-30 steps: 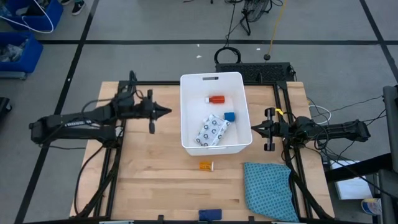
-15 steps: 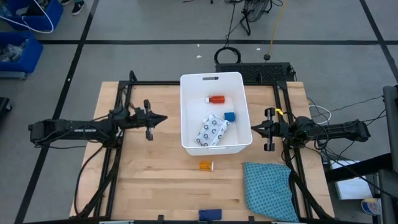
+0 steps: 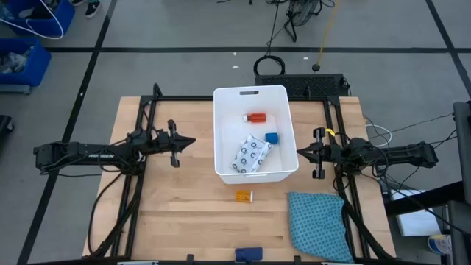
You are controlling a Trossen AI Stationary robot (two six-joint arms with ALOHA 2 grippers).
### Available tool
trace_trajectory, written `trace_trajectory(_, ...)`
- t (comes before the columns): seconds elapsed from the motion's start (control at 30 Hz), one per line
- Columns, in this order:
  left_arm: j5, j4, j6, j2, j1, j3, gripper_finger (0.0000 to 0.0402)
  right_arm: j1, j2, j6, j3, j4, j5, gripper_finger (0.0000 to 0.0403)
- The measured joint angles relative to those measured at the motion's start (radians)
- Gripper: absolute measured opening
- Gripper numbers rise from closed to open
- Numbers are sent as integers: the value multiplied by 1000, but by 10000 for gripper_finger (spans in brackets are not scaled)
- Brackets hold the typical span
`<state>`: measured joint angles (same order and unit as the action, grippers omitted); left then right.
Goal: Pick & place medical supplies in basket/bin
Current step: Put the rolled dark blue bandage into the white container
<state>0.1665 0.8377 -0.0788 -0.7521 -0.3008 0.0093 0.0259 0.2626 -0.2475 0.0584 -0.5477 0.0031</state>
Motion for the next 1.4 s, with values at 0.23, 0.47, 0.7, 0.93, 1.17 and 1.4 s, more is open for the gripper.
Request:
trace_trajectory(0.23, 0, -5, 10, 0, 0, 0, 2, 0, 0, 3, 0, 0, 0, 0)
trace_trajectory(0.47, -1, -4, 22, 0, 0, 1, 5, 16, 0, -2, 7, -26, -2, 0)
trace_trajectory(0.7, -11, -4, 23, 0, 0, 1, 6, 134, 78, -99, 147, 44, -4, 0)
trace_trajectory(0.93, -17, -8, 25, 0, 0, 1, 7, 289, 296, -142, 361, 162, 66, 0)
trace_trajectory(1.17, -97, -32, 46, 0, 0, 1, 7, 452, 545, -160, 566, 289, 166, 0)
trace_trajectory(1.4, -96, -35, 48, 0, 0, 2, 8, 605, 721, -70, 703, 304, 268, 1)
